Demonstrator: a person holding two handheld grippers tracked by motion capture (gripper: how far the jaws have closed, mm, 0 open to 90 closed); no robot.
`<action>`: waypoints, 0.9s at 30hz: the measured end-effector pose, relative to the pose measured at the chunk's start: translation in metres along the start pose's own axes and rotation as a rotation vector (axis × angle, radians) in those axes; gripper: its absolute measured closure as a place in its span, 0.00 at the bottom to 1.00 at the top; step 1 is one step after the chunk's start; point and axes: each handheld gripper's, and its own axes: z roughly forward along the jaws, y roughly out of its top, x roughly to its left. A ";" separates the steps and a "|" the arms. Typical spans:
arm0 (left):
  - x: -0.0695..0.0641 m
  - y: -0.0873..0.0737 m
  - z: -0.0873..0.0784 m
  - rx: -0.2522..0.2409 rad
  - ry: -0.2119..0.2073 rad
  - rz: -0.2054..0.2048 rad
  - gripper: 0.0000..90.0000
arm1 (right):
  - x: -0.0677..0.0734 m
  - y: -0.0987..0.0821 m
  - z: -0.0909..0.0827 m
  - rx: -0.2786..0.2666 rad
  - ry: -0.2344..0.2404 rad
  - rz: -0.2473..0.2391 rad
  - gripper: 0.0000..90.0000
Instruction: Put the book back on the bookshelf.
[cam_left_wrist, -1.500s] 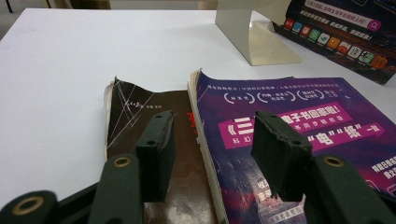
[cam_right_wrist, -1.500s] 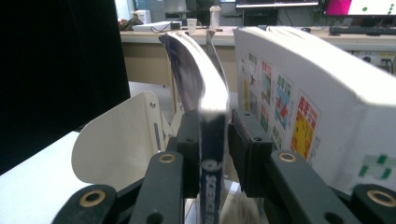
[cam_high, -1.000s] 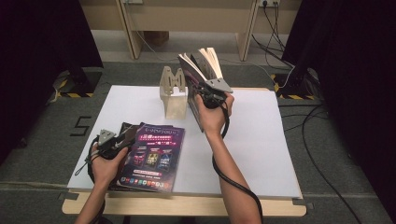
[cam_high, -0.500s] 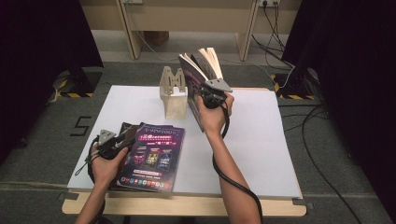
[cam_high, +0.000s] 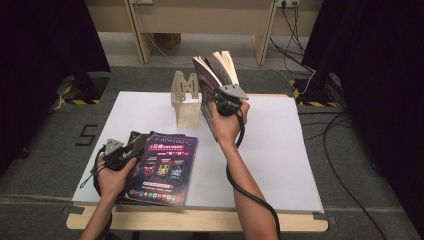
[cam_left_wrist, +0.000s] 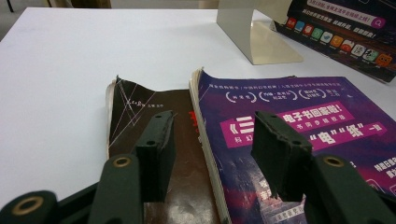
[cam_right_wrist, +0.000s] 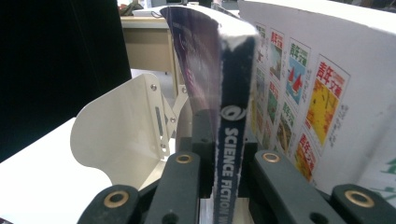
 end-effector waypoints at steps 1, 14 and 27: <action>0.000 0.000 0.000 0.000 0.000 0.000 0.54 | 0.000 0.000 0.000 -0.002 -0.001 0.001 0.94; 0.000 0.000 0.000 -0.002 -0.001 0.000 0.54 | 0.001 0.006 0.000 -0.050 -0.013 0.015 0.94; 0.001 0.000 0.000 -0.002 0.002 -0.001 0.54 | 0.006 0.012 0.005 -0.107 -0.030 0.021 0.94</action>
